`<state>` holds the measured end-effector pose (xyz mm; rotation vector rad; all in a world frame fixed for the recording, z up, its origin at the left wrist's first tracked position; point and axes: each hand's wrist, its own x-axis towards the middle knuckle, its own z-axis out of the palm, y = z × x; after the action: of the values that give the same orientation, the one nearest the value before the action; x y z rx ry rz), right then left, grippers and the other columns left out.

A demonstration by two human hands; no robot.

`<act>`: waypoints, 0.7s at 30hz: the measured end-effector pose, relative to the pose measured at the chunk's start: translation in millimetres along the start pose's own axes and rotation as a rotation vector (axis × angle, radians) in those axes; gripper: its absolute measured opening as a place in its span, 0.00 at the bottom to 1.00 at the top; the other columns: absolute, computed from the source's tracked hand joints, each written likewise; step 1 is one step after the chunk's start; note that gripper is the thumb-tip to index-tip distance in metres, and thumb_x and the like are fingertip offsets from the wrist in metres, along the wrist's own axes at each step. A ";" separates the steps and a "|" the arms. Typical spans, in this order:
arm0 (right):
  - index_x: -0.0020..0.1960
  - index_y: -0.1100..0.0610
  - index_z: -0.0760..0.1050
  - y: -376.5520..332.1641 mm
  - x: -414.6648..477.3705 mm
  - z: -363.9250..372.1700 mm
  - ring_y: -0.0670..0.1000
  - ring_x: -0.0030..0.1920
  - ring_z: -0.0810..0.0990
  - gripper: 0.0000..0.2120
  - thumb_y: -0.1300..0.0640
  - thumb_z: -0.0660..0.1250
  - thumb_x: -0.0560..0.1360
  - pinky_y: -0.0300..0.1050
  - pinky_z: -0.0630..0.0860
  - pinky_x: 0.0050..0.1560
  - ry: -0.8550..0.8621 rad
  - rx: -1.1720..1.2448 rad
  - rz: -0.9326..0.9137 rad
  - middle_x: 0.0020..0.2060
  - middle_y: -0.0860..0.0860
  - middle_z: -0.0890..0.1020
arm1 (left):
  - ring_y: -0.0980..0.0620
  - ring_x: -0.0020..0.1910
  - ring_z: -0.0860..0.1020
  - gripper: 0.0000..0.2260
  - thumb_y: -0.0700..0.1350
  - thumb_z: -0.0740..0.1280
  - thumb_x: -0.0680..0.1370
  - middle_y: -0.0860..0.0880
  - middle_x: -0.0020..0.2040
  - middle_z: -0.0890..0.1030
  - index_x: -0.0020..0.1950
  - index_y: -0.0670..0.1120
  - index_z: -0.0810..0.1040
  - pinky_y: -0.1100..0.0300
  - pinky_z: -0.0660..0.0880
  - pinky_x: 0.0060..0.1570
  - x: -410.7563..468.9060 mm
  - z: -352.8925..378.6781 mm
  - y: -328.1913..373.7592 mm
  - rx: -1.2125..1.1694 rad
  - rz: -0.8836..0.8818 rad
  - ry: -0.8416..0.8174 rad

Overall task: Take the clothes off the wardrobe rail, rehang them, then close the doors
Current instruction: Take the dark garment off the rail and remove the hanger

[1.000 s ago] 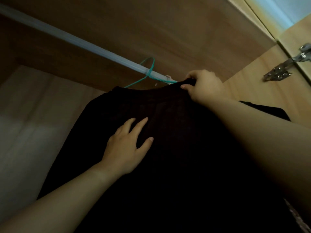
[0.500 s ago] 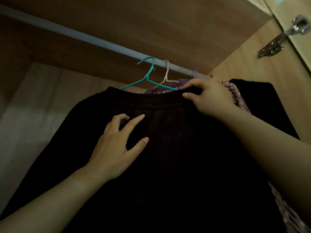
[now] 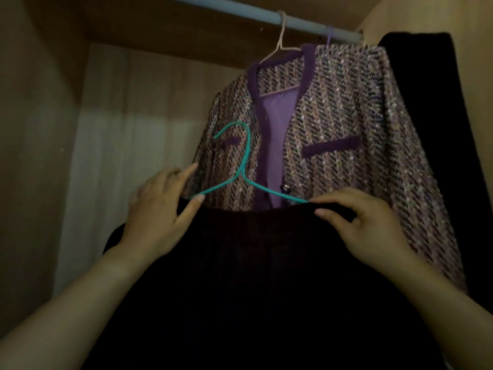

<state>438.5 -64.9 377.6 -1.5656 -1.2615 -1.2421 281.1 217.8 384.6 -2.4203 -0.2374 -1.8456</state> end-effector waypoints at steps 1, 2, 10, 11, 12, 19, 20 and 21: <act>0.50 0.44 0.80 -2.0 -11.5 1.5 0.43 0.47 0.79 0.07 0.52 0.70 0.73 0.45 0.76 0.49 -0.014 0.009 0.008 0.44 0.41 0.80 | 0.44 0.57 0.75 0.28 0.65 0.50 0.75 0.47 0.60 0.77 0.71 0.55 0.66 0.52 0.72 0.52 -8.3 -2.8 -0.1 -0.012 0.031 -0.085; 0.50 0.44 0.80 -4.5 -22.2 3.2 0.41 0.45 0.79 0.06 0.51 0.69 0.73 0.43 0.75 0.47 -0.022 0.015 0.012 0.44 0.41 0.80 | 0.45 0.54 0.78 0.28 0.67 0.49 0.75 0.48 0.57 0.79 0.69 0.55 0.68 0.56 0.72 0.48 -17.8 -5.8 -0.6 -0.015 0.076 -0.166; 0.51 0.50 0.81 -42.9 -102.4 3.9 0.37 0.47 0.76 0.09 0.55 0.67 0.72 0.30 0.70 0.50 -0.055 0.105 0.098 0.44 0.41 0.76 | 0.62 0.46 0.76 0.11 0.58 0.61 0.74 0.63 0.48 0.77 0.54 0.58 0.75 0.67 0.71 0.45 -115.0 -52.6 18.2 -0.268 0.060 -0.095; 0.51 0.50 0.80 -52.2 -112.3 -0.9 0.37 0.47 0.76 0.08 0.54 0.67 0.73 0.30 0.70 0.50 -0.069 0.100 0.103 0.44 0.41 0.75 | 0.64 0.45 0.76 0.10 0.57 0.62 0.74 0.64 0.46 0.77 0.53 0.58 0.77 0.70 0.70 0.44 -127.5 -61.6 22.7 -0.294 0.040 -0.073; 0.52 0.50 0.80 -61.7 -122.1 -6.9 0.39 0.48 0.76 0.08 0.53 0.67 0.73 0.32 0.71 0.50 -0.081 0.102 0.109 0.44 0.42 0.75 | 0.65 0.44 0.76 0.10 0.56 0.63 0.74 0.65 0.45 0.76 0.52 0.57 0.78 0.73 0.69 0.43 -139.6 -70.7 27.7 -0.314 0.026 -0.058; 0.53 0.49 0.80 -156.4 -188.3 -81.5 0.41 0.47 0.76 0.09 0.52 0.69 0.73 0.32 0.72 0.49 -0.083 -0.020 0.189 0.46 0.46 0.77 | 0.63 0.45 0.76 0.09 0.54 0.62 0.75 0.60 0.44 0.79 0.51 0.56 0.80 0.70 0.70 0.40 -213.6 -147.0 70.4 -0.394 -0.038 -0.064; 0.54 0.49 0.80 -171.7 -197.5 -95.0 0.41 0.47 0.76 0.10 0.50 0.69 0.74 0.32 0.71 0.50 -0.084 -0.032 0.204 0.46 0.46 0.77 | 0.62 0.44 0.76 0.09 0.54 0.62 0.75 0.59 0.44 0.79 0.51 0.56 0.80 0.67 0.71 0.38 -221.4 -158.3 77.2 -0.399 -0.038 -0.066; 0.54 0.49 0.80 -186.8 -206.8 -108.8 0.42 0.47 0.77 0.11 0.48 0.67 0.74 0.32 0.71 0.50 -0.086 -0.047 0.216 0.46 0.45 0.77 | 0.61 0.44 0.76 0.09 0.54 0.62 0.76 0.59 0.43 0.79 0.52 0.56 0.80 0.64 0.71 0.37 -228.8 -169.5 84.4 -0.405 -0.035 -0.067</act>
<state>224.3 -174.8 200.0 -1.7549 -1.0886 -1.0846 76.0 91.0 211.4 -2.7538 0.1037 -1.9925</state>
